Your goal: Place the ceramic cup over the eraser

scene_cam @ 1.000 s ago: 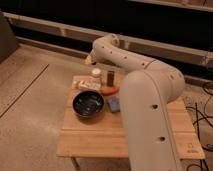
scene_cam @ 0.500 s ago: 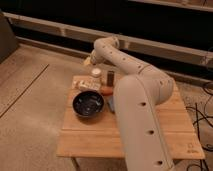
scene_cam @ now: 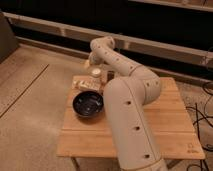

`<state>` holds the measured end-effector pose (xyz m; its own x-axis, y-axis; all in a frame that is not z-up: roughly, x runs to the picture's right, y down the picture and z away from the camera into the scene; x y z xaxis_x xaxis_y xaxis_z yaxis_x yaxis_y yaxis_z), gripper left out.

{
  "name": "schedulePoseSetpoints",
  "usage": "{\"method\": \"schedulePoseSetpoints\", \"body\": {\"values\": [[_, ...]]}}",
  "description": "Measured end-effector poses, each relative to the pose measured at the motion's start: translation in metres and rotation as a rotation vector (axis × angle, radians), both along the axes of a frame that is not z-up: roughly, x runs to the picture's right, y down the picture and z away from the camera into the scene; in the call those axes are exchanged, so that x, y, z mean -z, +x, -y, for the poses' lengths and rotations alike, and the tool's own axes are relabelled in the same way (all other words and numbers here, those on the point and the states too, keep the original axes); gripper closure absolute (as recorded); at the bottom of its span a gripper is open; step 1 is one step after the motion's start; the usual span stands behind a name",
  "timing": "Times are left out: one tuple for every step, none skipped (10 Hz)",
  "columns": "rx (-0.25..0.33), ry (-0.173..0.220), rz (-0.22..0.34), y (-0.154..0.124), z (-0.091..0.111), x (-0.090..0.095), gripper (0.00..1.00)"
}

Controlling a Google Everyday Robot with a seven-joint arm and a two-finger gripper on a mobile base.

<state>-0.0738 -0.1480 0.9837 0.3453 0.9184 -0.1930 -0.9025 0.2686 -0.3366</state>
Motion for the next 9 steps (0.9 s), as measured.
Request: {"method": "schedulePoseSetpoints", "body": {"values": [[0.008,-0.008,-0.008,0.001,-0.002,-0.003,0.35],[0.020,-0.022,-0.018,0.002,-0.007,-0.008,0.35],[0.025,-0.034,-0.023,0.002,-0.010,-0.011,0.35],[0.029,-0.045,-0.026,0.003,-0.014,-0.014,0.35],[0.036,-0.057,-0.035,0.004,-0.017,-0.016,0.35],[0.043,-0.073,-0.048,0.008,-0.022,-0.020,0.35],[0.050,-0.089,-0.060,0.010,-0.026,-0.022,0.35],[0.058,-0.104,-0.073,0.013,-0.030,-0.023,0.35],[0.073,-0.124,-0.085,0.015,-0.035,-0.025,0.41]]}}
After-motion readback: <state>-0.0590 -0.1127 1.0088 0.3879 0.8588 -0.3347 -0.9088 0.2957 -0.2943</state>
